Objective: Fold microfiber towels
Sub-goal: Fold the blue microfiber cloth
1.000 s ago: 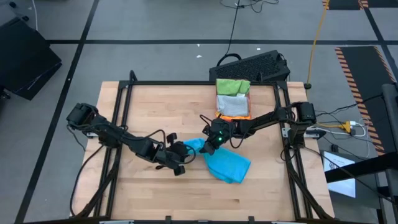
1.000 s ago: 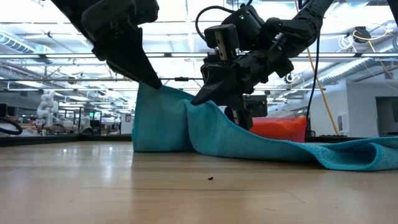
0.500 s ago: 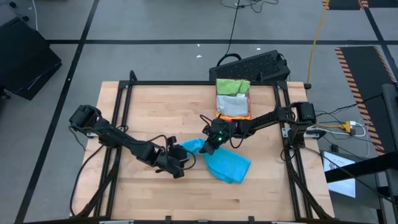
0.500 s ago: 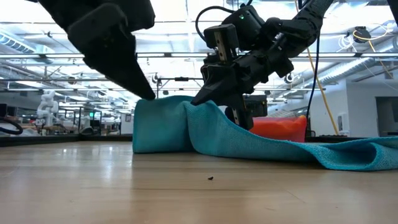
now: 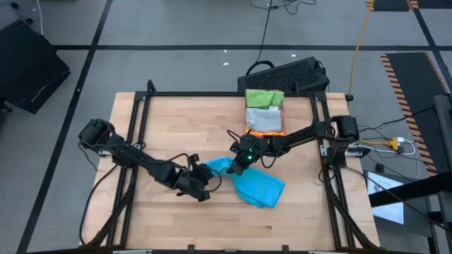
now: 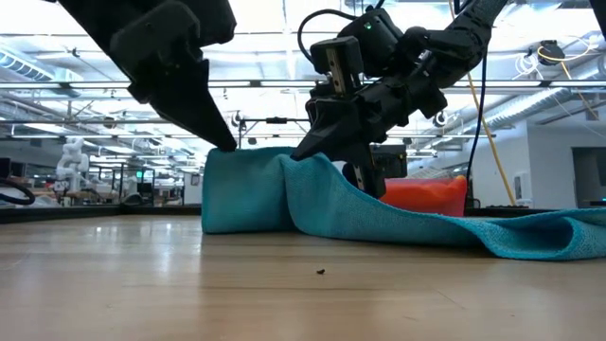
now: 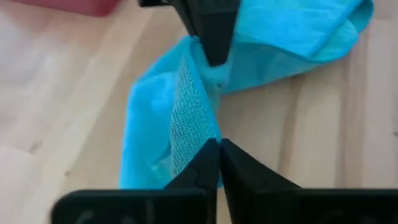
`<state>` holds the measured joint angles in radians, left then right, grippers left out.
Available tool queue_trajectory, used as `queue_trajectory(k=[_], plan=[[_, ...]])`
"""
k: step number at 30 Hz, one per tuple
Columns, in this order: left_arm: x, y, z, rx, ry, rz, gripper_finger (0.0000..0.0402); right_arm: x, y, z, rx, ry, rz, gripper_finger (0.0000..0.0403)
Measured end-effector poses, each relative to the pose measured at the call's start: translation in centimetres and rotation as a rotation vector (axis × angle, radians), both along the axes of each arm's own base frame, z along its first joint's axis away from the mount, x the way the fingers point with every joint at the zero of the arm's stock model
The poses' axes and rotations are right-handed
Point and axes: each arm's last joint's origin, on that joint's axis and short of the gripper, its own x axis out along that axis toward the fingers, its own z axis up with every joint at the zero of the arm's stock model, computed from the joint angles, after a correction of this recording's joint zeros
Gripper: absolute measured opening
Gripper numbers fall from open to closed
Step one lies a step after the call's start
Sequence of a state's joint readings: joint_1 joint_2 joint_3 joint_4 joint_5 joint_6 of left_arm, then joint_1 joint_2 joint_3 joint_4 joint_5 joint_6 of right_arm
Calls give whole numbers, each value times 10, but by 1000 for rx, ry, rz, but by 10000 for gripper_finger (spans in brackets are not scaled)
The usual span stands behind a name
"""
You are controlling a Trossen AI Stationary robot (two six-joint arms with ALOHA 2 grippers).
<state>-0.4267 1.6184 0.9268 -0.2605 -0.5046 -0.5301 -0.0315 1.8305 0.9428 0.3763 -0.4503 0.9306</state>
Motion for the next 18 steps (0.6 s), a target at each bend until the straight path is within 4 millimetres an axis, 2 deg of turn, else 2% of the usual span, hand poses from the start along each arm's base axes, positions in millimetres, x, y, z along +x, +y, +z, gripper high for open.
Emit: queue_trajectory(k=[2,4,10,13,18], plan=[[0,-1,0,-26,8,-19,9,0,0,0,1,1,0,2],[0,-3,0,-34,3,-26,25,0,0,0,6,3,-3,2],[-4,-10,0,15,-11,-21,135,0,0,0,15,8,-9,2],[-3,-11,-8,33,18,-21,191,0,0,0,18,9,-7,2],[3,-14,-23,53,30,-13,249,0,1,0,42,17,2,2]])
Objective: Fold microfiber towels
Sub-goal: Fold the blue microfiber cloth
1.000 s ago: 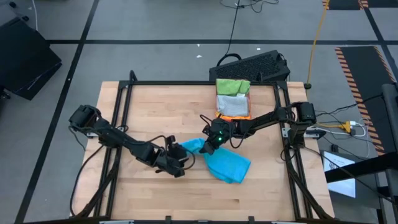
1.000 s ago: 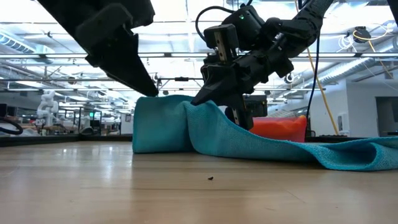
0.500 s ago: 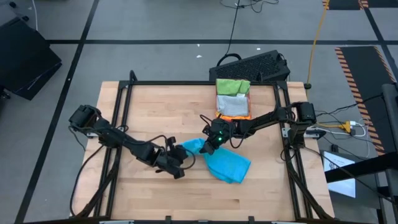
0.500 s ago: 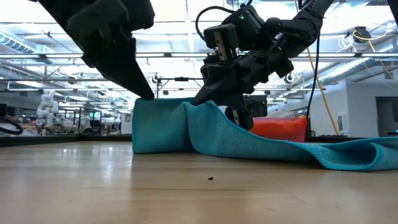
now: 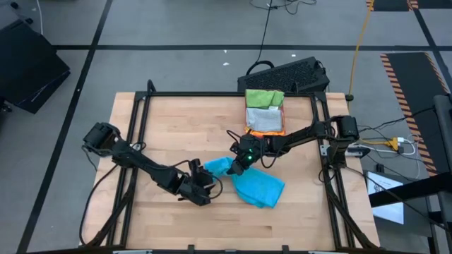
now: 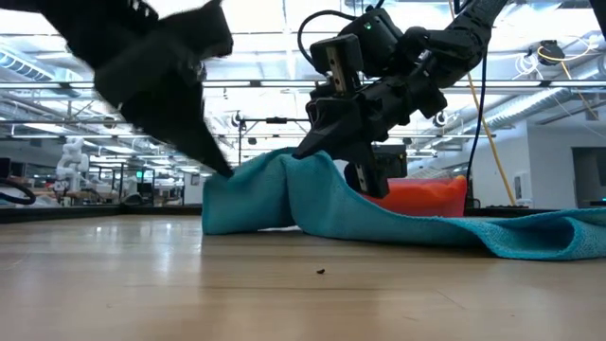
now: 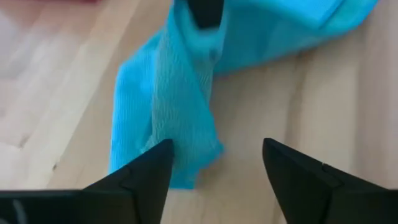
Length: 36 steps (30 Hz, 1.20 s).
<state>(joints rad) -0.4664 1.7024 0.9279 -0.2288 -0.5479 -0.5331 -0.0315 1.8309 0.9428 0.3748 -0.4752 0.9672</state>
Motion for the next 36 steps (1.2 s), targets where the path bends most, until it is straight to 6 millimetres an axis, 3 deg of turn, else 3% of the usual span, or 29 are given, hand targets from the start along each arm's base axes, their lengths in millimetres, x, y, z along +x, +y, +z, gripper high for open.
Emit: queue_trajectory(k=[6,18,24,31,36], plan=[[1,3,-7,32,-20,92,263,0,0,0,8,4,-3,2],[3,10,-6,37,-18,116,202,0,0,1,39,11,-15,2],[4,12,-5,24,0,119,137,0,1,1,49,11,0,2],[16,7,18,42,-2,90,21,0,1,1,47,11,1,2],[20,4,24,3,-7,68,14,0,1,0,21,1,21,4]])
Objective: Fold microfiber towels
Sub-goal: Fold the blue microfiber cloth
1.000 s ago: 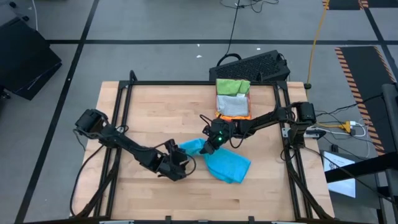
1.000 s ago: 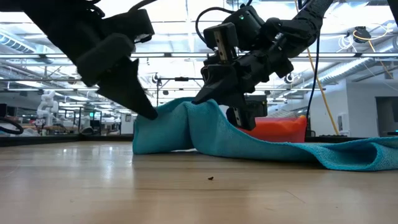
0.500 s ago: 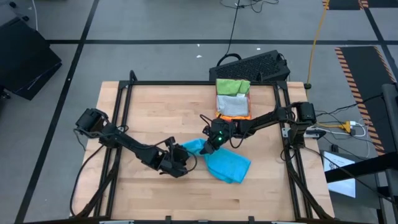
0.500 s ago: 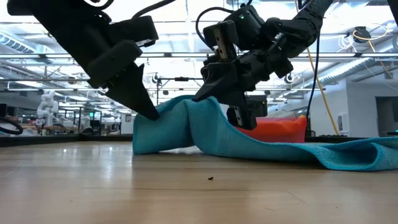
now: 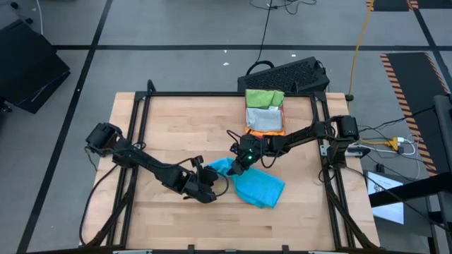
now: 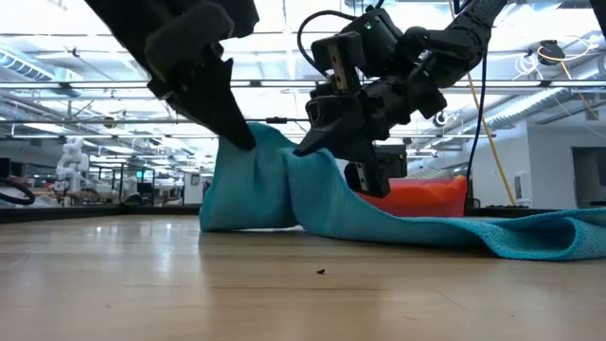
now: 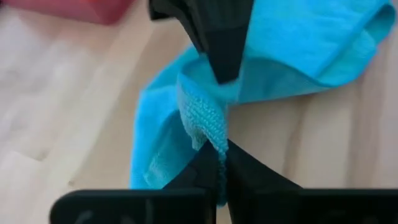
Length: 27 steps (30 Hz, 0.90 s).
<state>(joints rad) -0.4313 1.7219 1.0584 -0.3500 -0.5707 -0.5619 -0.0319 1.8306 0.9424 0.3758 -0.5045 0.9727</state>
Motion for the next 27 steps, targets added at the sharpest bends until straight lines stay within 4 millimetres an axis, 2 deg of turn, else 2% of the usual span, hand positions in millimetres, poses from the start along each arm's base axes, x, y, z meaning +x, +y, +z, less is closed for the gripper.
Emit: queue_trajectory(k=[4,9,16,21,27], plan=[[-1,-4,-1,-83,36,-56,20,-3,2,2,-3,-4,91,35],[-4,-13,-3,-184,116,-224,6,-11,9,3,-10,41,180,96],[-10,-18,-6,-202,179,-296,13,-19,13,20,-4,-19,298,157],[-15,-19,-8,-226,261,-378,8,-37,15,19,-80,107,351,159],[-21,-20,-11,-268,361,-504,12,-50,26,2,-269,191,434,124]])
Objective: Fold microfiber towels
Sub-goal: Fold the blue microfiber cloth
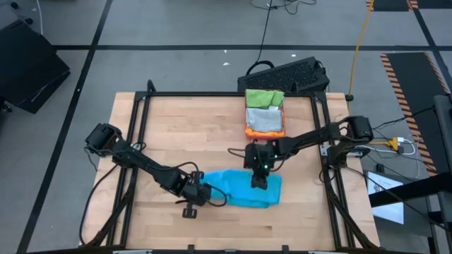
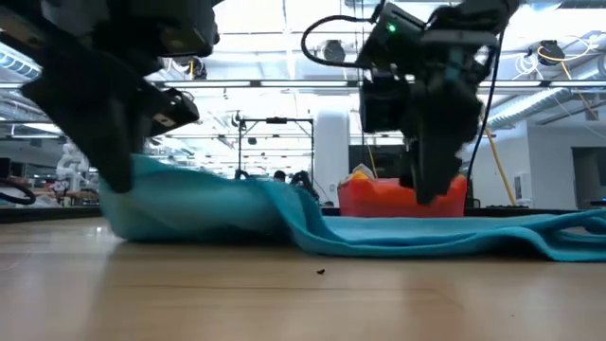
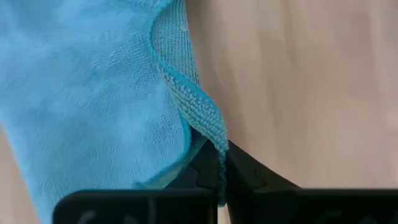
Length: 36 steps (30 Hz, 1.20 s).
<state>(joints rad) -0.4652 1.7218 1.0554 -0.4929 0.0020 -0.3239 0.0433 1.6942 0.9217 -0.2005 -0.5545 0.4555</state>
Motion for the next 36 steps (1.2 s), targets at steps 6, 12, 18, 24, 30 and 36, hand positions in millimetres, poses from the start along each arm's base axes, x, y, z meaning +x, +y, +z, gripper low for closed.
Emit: queue_trajectory(k=[6,12,18,24,30,36], plan=[[-2,-4,0,-105,49,-111,14,-10,4,-22,-123,61,-64,77],[-4,-4,-1,-139,75,-106,39,-16,-3,-31,-198,81,-140,40],[3,-9,3,-224,18,-108,92,-17,-7,-34,-208,78,-162,15],[4,-10,4,-295,55,40,180,-17,-6,-34,-210,75,-167,6],[-2,-8,10,-445,204,164,225,-17,-6,-34,-210,75,-167,6],[-10,-2,32,-479,198,216,212,-17,-6,-35,-212,75,-165,6]])
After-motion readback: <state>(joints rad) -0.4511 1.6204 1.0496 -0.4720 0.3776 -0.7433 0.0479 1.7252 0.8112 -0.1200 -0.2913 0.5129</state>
